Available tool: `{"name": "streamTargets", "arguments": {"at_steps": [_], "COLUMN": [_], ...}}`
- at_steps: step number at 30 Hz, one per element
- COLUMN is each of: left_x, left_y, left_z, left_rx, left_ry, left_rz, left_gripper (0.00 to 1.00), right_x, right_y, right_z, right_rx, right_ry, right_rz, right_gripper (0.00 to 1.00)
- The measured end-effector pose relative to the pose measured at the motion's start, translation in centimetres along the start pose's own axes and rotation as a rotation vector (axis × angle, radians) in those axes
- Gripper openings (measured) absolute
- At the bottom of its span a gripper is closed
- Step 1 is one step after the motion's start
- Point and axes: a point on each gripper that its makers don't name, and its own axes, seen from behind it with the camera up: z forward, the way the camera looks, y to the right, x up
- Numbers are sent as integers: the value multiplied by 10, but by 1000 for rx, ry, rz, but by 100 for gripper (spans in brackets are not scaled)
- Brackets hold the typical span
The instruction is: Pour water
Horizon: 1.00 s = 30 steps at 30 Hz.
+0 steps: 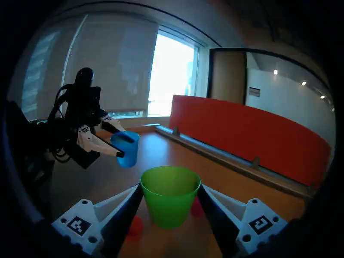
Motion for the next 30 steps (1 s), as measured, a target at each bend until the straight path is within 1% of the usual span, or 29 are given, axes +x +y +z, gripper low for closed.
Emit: {"name": "streamTargets", "arguments": {"at_steps": [6,11,15,21,30], "left_x": [4,9,12,18,32], "left_y": [1,-1,-1,1,1], "left_z": [-1,-4,-7,-11,-17], "left_rx": [-1,0,0,8,36], "left_ry": [27,50,65,85,109], "left_rz": [-16,-26,-21,19,96], "left_gripper": [85,85,85,85,85], "right_x": [2,8,12,16,18], "right_y": [-3,-5,-8,-12,-15], "right_z": [2,3,4,6,10], "right_rx": [5,4,5,10,22], "right_ry": [34,63,79,98,112], "right_rz": [17,12,5,1,21], "right_gripper": [92,92,92,92,91]}}
